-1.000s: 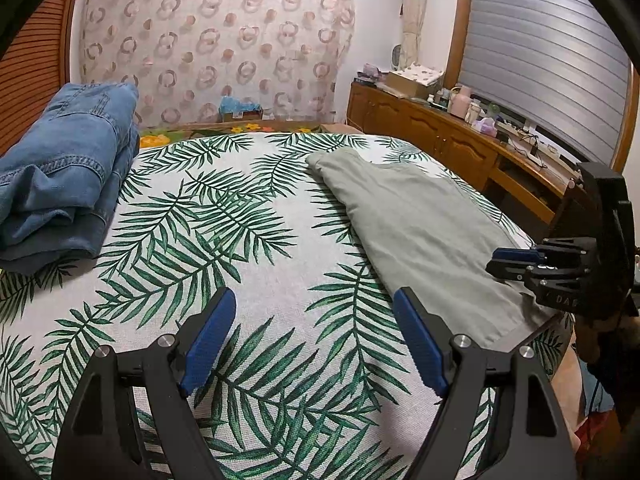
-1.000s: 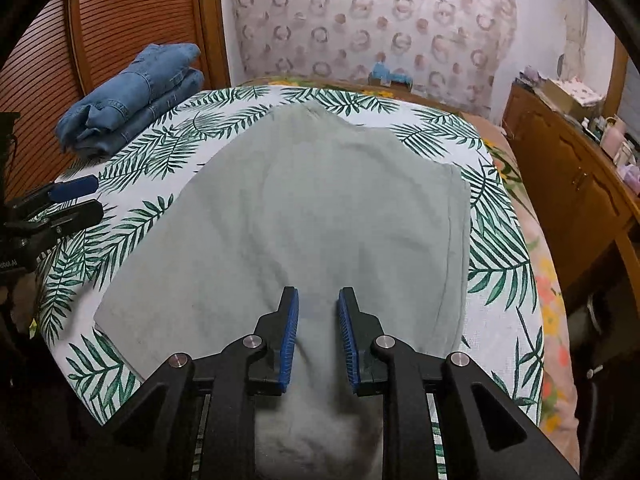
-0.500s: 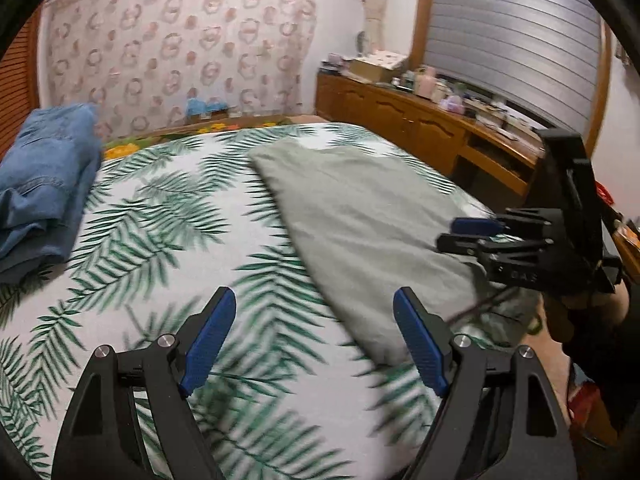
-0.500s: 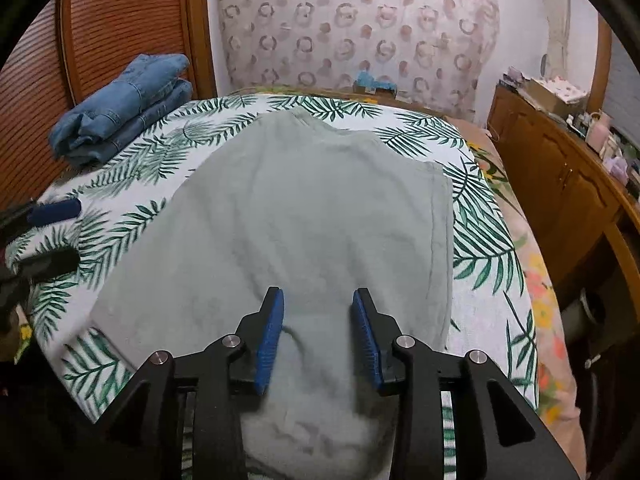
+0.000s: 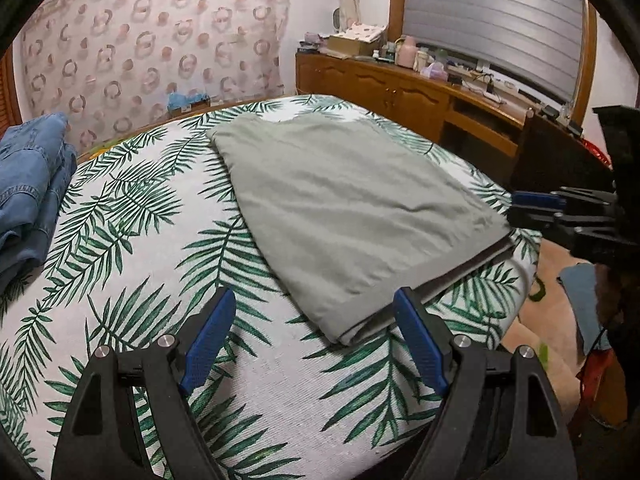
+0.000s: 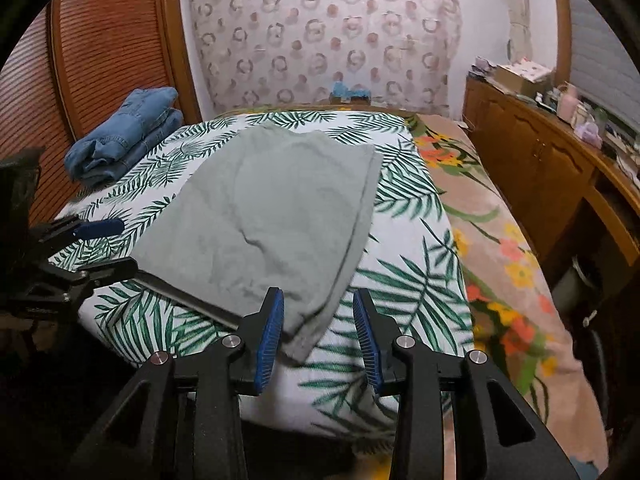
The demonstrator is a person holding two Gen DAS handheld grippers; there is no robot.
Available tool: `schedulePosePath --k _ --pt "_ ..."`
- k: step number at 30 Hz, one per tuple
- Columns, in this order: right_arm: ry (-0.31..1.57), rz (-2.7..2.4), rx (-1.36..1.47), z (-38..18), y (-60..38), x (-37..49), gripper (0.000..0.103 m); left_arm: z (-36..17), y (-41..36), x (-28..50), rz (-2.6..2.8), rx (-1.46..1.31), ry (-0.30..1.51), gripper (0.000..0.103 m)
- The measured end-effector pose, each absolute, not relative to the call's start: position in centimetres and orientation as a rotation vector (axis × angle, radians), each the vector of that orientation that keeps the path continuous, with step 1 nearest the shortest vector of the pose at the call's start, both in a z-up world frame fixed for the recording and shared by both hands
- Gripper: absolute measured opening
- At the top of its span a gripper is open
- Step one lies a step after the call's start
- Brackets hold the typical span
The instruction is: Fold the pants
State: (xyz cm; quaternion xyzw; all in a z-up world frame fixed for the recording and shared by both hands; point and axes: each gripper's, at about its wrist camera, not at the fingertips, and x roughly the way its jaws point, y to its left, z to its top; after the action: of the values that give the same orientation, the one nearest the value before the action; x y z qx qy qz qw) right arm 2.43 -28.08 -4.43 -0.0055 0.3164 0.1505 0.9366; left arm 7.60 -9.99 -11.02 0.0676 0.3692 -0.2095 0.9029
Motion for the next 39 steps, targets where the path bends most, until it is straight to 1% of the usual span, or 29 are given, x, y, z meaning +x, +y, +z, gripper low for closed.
schedulePosePath --k 7,12,14,19,21,24,33,35,37,39 --pt "0.663 0.340 -0.011 -5.0 -27.8 2.4 0.037 -12.1 -9.9 7.8 -0.421 0.139 0.796 0.082" --pt "0.661 0.332 -0.008 -5.0 -27.2 2.7 0.036 -12.2 -10.0 7.6 -0.421 0.148 0.785 0.082" --pt "0.661 0.334 -0.016 -5.1 -26.8 2.7 0.032 -12.2 -10.0 7.6 -0.421 0.152 0.782 0.082" --pt "0.655 0.329 -0.035 -5.1 -26.3 2.6 0.015 -12.2 -10.0 7.6 -0.423 0.152 0.779 0.082" --pt "0.641 0.344 -0.031 -5.0 -26.3 2.3 0.010 -12.2 -10.0 7.6 -0.423 0.154 0.777 0.082" --pt "0.627 0.345 -0.032 -4.9 -26.3 2.0 0.008 -12.2 -10.0 7.6 -0.423 0.155 0.778 0.082" --pt "0.650 0.322 -0.018 -5.3 -27.0 1.9 0.008 -11.5 -10.2 6.9 -0.428 0.152 0.759 0.082" --pt "0.642 0.316 -0.008 -5.0 -27.0 1.8 0.015 -10.8 -10.2 6.6 -0.434 0.146 0.738 0.082" --pt "0.629 0.292 -0.008 -4.8 -27.1 1.8 0.027 -10.3 -10.2 6.5 -0.440 0.134 0.724 0.082" --pt "0.622 0.276 -0.007 -4.7 -27.2 2.1 0.032 -10.0 -10.1 6.6 -0.443 0.127 0.717 0.082"
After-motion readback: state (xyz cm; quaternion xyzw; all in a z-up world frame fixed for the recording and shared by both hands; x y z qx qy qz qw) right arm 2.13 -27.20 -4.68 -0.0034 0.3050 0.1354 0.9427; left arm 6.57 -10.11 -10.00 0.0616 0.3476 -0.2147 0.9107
